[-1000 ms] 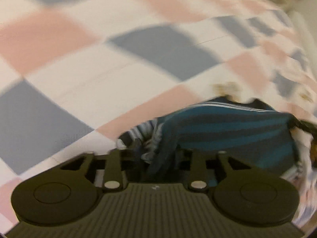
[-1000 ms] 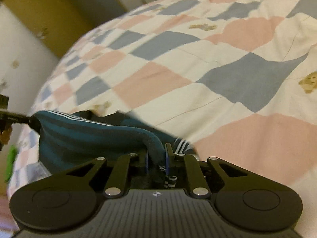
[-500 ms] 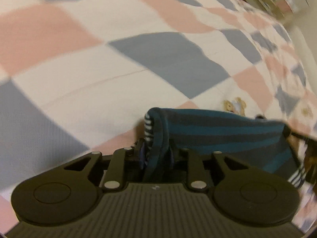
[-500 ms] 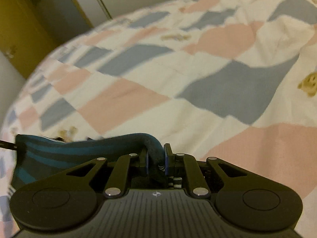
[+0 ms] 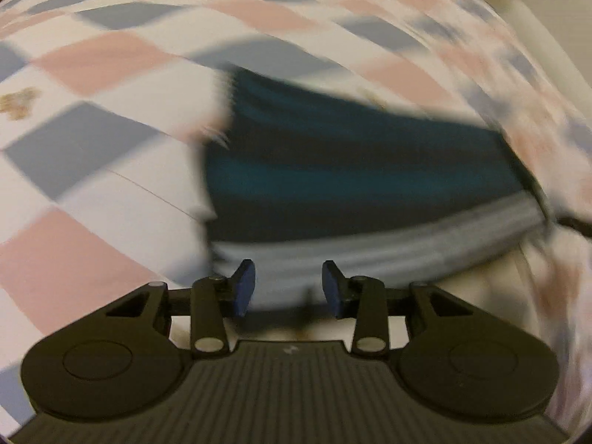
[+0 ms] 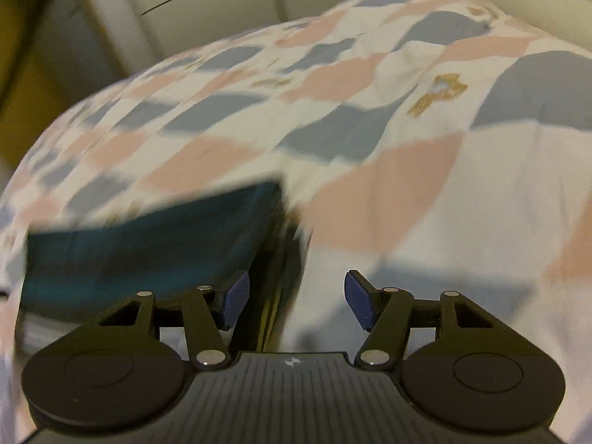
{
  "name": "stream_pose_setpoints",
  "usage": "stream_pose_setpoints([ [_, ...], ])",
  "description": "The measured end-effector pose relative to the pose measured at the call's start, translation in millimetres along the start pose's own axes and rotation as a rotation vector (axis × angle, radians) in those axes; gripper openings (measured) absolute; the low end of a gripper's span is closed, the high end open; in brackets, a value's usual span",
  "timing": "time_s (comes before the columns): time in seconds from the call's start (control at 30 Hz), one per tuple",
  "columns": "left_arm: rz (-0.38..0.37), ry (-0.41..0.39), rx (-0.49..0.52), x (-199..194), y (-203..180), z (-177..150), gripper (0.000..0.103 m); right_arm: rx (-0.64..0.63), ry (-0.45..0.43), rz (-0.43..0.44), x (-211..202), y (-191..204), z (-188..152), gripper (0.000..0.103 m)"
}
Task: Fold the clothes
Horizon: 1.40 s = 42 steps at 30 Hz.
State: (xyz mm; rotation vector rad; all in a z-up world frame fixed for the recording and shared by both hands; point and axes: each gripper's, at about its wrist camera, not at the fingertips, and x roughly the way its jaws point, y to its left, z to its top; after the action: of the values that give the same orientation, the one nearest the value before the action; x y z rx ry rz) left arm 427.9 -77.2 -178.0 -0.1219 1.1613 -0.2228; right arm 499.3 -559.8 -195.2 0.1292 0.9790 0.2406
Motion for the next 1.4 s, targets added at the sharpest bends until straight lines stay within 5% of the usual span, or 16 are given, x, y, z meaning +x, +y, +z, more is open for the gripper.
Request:
stream_pose_setpoints([
  [0.2,-0.053,0.055,-0.051,27.0,-29.8,-29.5,0.034,-0.204,0.035,0.046,-3.6,46.7,-57.3,0.049],
  [0.33,0.039,0.042,0.148,41.3,-51.0,-27.7,0.038,-0.328,-0.04,0.029,8.5,58.0,-62.7,0.048],
  [0.37,0.063,0.047,0.198,47.1,-55.1,-27.1,0.038,-0.377,-0.032,0.056,12.1,59.6,-63.8,0.024],
  [0.4,0.068,0.055,0.203,50.7,-54.6,-26.5,0.038,-0.425,-0.025,0.082,15.6,61.0,-64.7,0.014],
  [0.5,0.063,0.065,0.195,56.7,-48.7,-25.0,0.037,-0.463,0.006,0.162,11.4,43.6,-55.5,0.01],
  [0.6,0.069,0.083,0.188,61.3,-44.5,-26.8,0.037,-0.339,0.029,0.223,6.9,3.2,-38.6,0.006],
  [0.73,0.079,0.127,0.15,57.2,-38.1,-32.1,0.041,-0.141,0.208,0.166,41.9,-38.2,-47.3,0.001],
  [0.8,0.063,0.123,0.041,40.8,-27.2,-40.9,0.044,-0.053,0.281,0.136,53.4,-53.6,-54.4,0.001],
  [0.87,0.015,0.109,-0.133,24.5,-11.3,-51.9,0.045,0.088,0.207,0.165,29.7,-59.3,-57.7,0.007],
  [0.93,-0.043,0.056,-0.37,16.6,7.5,-64.3,0.064,0.253,0.142,0.186,6.2,-61.6,-67.0,0.033],
  [0.97,-0.072,0.029,-0.488,12.7,16.8,-70.4,0.068,0.354,0.114,0.225,0.5,-61.0,-75.6,0.061],
  [1.0,-0.094,-0.011,-0.592,12.3,24.6,-75.9,0.069,0.454,0.086,0.263,-5.3,-60.4,-84.1,0.071],
  [1.1,-0.152,-0.127,-0.853,27.8,40.4,-80.1,0.07,0.666,0.045,0.325,3.4,-53.2,-98.2,0.078],
  [1.3,-0.189,-0.195,-1.077,80.7,63.0,-83.3,0.067,0.884,0.004,0.321,46.9,-36.7,-103.7,0.08],
  [1.37,-0.174,-0.203,-1.079,86.6,68.2,-77.7,0.054,0.909,-0.028,0.288,57.5,-36.4,-99.9,0.08],
  [1.4,-0.153,-0.192,-1.058,88.3,70.0,-71.9,0.039,0.921,-0.042,0.292,61.6,-37.0,-97.9,0.065],
])
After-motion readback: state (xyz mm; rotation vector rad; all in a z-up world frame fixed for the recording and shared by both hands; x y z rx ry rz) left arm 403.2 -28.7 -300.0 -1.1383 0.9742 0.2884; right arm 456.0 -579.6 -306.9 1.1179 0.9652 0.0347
